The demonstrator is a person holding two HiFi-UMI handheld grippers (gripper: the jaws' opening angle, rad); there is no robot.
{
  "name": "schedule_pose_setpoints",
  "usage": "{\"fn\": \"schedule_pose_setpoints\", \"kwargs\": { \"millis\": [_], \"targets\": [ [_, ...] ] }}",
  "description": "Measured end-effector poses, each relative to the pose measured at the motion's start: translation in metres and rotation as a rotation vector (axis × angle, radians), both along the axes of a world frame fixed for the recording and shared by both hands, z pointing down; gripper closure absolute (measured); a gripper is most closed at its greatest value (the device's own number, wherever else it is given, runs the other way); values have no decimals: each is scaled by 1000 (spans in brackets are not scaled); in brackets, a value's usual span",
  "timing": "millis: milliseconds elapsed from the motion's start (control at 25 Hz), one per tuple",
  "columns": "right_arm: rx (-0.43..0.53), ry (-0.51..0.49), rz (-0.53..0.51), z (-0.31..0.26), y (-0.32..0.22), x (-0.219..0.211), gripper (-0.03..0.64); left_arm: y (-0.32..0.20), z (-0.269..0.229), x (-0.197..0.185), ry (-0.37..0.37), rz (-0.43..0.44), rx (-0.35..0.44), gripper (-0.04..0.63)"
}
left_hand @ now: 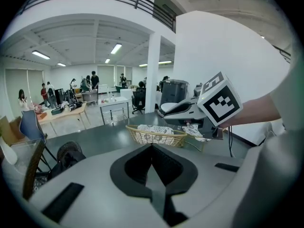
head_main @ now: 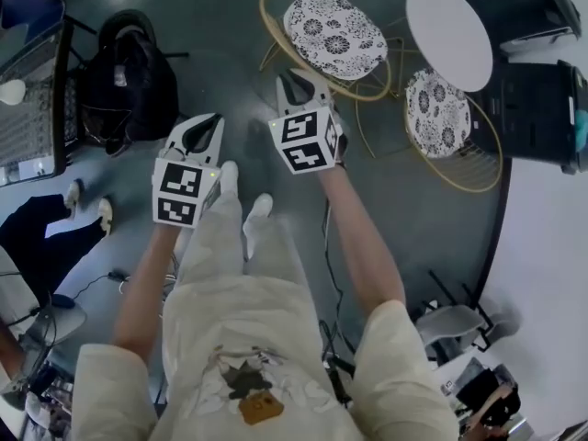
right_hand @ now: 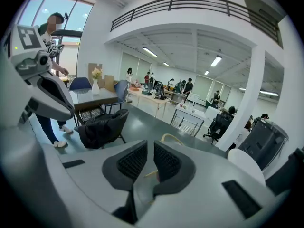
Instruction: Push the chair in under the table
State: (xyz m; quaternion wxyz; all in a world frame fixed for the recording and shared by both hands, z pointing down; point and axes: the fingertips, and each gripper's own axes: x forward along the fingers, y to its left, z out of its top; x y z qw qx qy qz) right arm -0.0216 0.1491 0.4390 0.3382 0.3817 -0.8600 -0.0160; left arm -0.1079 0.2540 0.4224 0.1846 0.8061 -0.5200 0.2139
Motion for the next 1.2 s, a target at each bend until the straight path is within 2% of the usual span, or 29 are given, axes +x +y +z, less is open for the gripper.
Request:
{"fn": "schedule_pose_setpoints", "kwargs": {
  "millis": [400, 560, 880, 1040, 1200],
  "targets": [
    [22, -108, -144, -87, 105, -37, 571, 70, -72, -10, 54, -44, 75, 586],
    [1, -165, -196, -119, 144, -57, 571, 92, -99, -16, 59, -63, 110, 586],
    [-27, -337, -195, -172, 191, -72, 571, 120, -144, -29, 88, -84, 170, 586],
    [-52, -400, -234, -188, 220, -77, 571, 135, -160, -27, 101, -74, 186, 586],
    [-13, -463, -236, -206, 241, -79, 573, 150, -176, -26, 118, -81, 207, 586]
  ]
}}
